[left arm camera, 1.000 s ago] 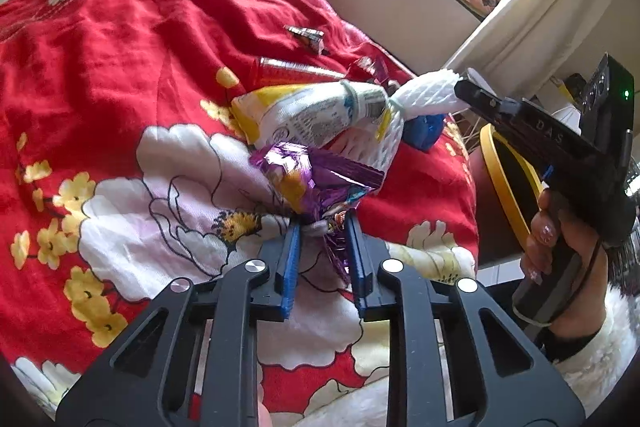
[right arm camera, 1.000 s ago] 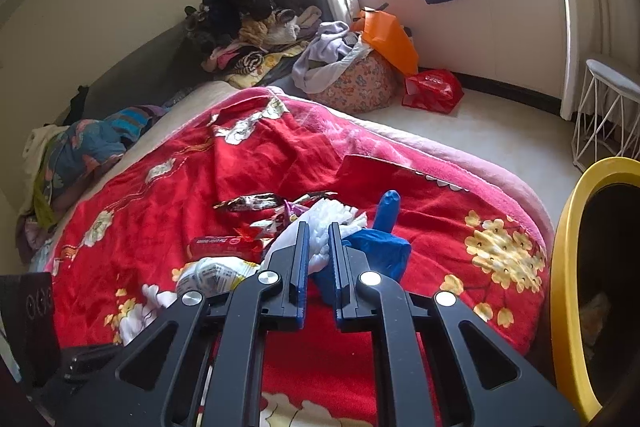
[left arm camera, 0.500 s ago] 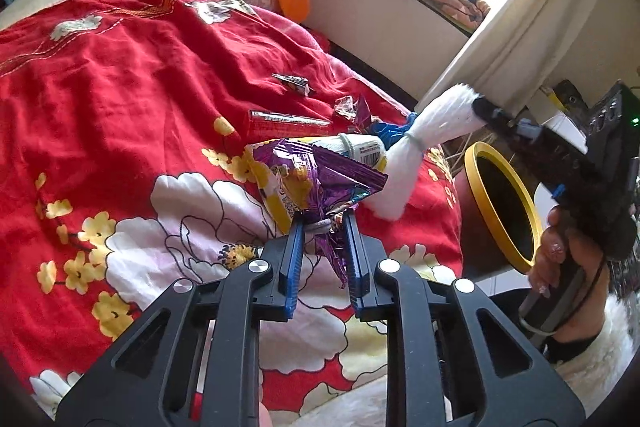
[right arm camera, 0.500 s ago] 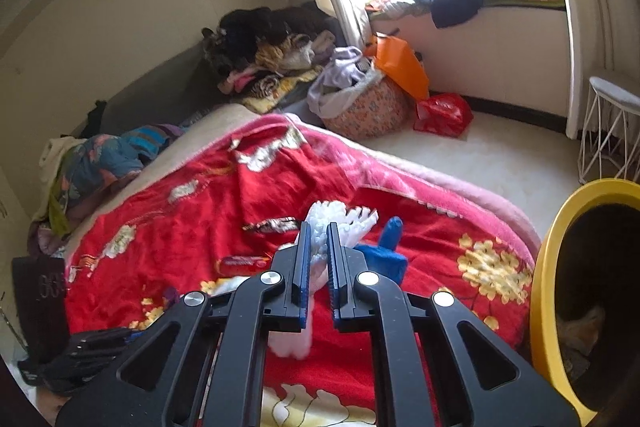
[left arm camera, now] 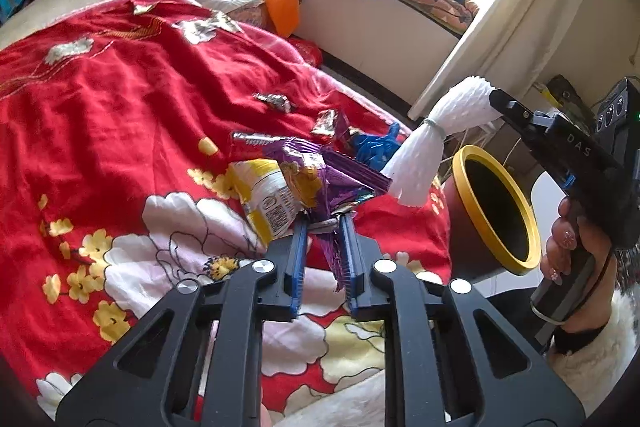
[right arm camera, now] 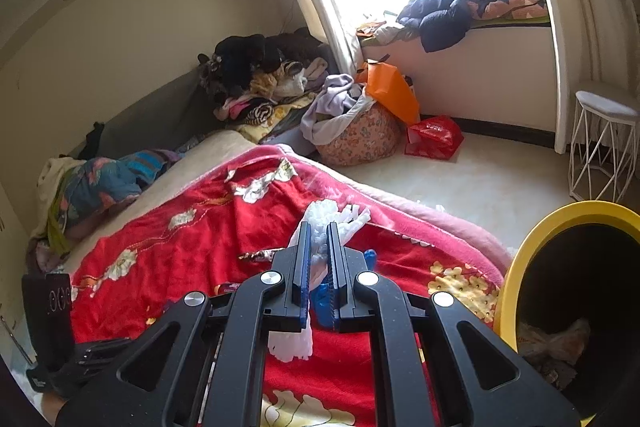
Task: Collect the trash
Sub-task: 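Carry both held items over the yellow bin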
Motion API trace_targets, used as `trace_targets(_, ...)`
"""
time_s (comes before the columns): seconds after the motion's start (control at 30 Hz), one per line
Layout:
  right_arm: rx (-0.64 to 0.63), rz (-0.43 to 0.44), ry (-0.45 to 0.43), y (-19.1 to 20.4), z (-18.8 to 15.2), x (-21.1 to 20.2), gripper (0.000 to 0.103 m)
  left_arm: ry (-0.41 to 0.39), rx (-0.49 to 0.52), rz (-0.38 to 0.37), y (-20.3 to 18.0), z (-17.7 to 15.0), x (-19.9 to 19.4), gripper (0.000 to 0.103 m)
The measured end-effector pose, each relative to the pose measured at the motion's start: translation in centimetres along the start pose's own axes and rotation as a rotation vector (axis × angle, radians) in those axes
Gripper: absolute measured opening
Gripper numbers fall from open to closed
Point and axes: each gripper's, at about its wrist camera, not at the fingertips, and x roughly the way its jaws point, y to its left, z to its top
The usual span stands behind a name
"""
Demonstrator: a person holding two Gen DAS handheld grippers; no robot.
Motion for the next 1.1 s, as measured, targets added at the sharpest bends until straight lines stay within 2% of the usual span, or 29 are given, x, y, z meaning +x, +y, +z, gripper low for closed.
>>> trace_targets(0.6, 0.040, -0.020, -0.075, -1.8, 0.7, -3.1, 0.008, -0.081, 0.080, -0.024, -4.2, 1.9, -1.5, 0.010)
trace_targets(1.1, 0.101, -0.106, -0.138, -5.3, 1.5, -6.2, 0.008, -0.095, 0.146, -0.065, -8.3, 2.7, -0.6, 0.010)
